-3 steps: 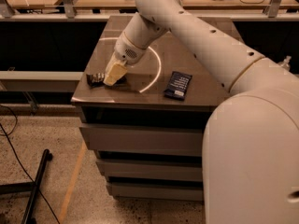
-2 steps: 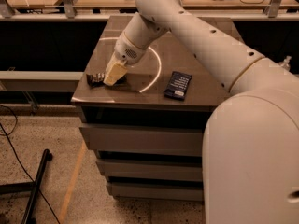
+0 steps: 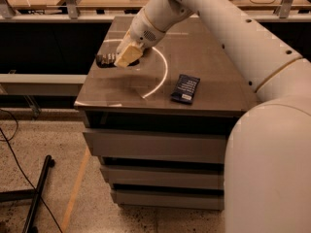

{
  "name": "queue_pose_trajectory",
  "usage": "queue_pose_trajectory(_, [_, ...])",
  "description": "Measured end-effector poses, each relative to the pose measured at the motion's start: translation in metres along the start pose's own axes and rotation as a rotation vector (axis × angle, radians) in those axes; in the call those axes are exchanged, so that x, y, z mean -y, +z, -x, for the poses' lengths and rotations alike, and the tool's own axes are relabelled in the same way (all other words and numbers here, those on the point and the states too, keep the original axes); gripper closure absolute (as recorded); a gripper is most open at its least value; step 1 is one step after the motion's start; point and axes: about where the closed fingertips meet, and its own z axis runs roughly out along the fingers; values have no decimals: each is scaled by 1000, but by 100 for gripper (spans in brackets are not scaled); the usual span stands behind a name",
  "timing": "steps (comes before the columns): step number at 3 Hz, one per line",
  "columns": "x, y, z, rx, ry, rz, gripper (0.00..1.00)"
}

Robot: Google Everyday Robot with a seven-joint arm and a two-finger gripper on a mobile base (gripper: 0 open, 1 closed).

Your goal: Pick rxbar chocolate

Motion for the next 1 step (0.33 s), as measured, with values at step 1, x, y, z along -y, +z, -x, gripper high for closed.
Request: queue_pose_trajectory(1, [9, -26, 7, 21, -20, -39, 100])
